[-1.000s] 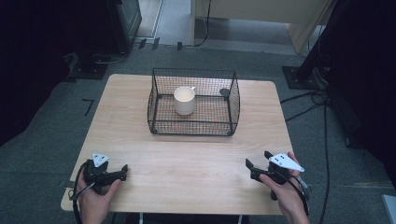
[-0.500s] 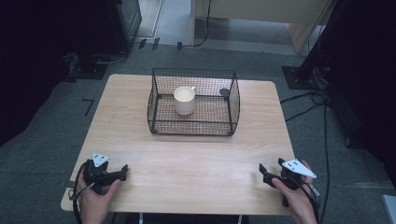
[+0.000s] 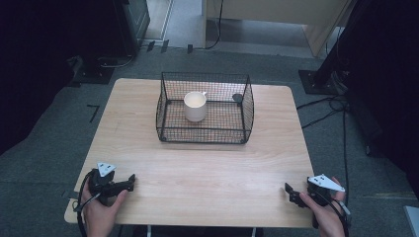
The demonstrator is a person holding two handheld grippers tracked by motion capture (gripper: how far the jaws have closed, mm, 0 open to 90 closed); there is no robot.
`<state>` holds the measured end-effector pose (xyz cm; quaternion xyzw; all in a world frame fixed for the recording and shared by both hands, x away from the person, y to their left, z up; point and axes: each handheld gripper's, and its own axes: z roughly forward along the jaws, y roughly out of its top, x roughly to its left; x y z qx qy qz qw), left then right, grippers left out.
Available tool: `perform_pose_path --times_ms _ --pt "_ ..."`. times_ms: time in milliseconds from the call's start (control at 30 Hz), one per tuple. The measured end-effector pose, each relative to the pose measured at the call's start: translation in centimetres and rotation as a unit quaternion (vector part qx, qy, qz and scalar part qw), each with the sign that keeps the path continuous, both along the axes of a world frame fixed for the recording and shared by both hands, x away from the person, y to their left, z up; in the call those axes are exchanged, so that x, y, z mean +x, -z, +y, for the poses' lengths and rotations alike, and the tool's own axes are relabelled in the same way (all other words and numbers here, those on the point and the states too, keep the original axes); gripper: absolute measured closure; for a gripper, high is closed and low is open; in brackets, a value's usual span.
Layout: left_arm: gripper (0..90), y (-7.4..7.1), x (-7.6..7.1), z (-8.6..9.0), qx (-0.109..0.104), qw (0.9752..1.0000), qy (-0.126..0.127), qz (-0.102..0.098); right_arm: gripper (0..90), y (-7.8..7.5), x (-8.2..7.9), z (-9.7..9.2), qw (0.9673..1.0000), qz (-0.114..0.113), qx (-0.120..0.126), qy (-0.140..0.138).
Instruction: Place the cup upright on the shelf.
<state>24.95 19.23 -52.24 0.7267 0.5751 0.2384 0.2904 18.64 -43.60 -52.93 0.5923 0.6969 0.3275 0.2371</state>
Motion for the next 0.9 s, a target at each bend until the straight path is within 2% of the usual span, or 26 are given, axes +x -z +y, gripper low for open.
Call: perform_pose_path --times_ms 133,267,900 --pt "0.0 0.0 0.0 0.0 0.0 1.0 0.0 0.0 2.1 0.08 -0.02 -0.32 0.9998 0.007 -0.017 0.004" --pt "0.0 0.0 0.0 0.0 0.0 1.0 0.0 0.0 0.0 0.12 0.18 -0.47 0.9997 0.009 -0.021 0.004" --pt "0.0 0.0 0.0 0.0 0.0 1.0 0.0 0.0 0.0 0.12 0.42 -0.42 0.9997 0.011 -0.019 0.008"
